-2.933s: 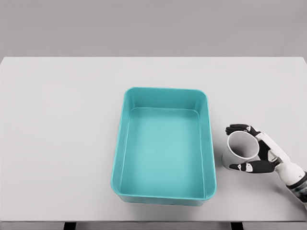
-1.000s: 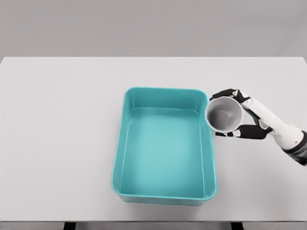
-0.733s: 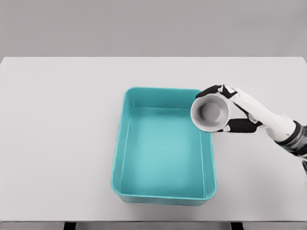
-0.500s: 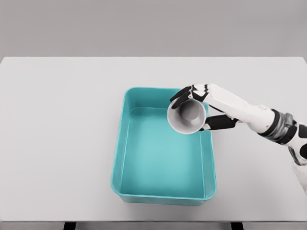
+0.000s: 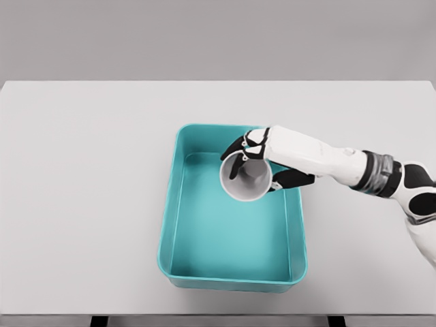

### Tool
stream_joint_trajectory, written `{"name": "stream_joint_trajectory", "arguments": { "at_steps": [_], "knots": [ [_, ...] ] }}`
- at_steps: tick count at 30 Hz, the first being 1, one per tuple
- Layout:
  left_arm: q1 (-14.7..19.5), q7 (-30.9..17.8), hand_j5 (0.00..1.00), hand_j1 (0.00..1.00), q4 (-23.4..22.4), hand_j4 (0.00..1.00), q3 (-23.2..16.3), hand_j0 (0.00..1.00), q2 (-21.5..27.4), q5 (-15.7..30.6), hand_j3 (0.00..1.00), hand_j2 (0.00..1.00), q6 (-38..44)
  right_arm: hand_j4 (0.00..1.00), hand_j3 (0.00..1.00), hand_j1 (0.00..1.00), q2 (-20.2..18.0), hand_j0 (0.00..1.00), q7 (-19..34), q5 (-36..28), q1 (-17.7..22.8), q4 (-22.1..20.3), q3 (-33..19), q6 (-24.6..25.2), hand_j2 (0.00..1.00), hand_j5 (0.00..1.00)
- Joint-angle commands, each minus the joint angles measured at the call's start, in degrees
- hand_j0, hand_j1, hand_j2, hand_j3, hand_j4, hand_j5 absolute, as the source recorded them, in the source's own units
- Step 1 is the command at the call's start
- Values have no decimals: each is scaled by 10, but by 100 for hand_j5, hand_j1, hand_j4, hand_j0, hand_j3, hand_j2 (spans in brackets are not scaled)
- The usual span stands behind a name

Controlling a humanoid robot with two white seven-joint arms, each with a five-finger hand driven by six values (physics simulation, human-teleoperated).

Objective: Put the paper cup into the basket with your right arm

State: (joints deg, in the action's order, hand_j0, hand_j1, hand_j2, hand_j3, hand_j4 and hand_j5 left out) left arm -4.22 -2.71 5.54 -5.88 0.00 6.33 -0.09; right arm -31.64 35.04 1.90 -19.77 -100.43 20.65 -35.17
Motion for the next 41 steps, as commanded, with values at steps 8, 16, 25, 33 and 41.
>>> {"name": "stream_joint_trajectory", "arguments": {
  "at_steps": [8,16,25,33,41],
  "knots": [
    [0,0,100,100,0,100,0,100,0,0,100,100,0,91,91,91,-17,91,0,5,1,0,9,2,91,91],
    [0,0,100,100,0,100,0,100,0,0,100,100,0,98,98,98,-22,98,0,3,-4,0,7,2,98,98],
    [0,0,100,100,0,100,0,100,0,0,100,100,0,100,100,100,-26,100,0,-180,17,3,-119,139,100,100],
    [0,0,100,100,0,100,0,100,0,0,100,100,0,100,100,100,-61,100,0,-214,91,5,-187,161,100,100],
    [0,0,100,100,0,100,1,100,0,0,100,100,0,100,100,100,-69,100,0,-214,121,27,-209,162,100,100]
  ]
}}
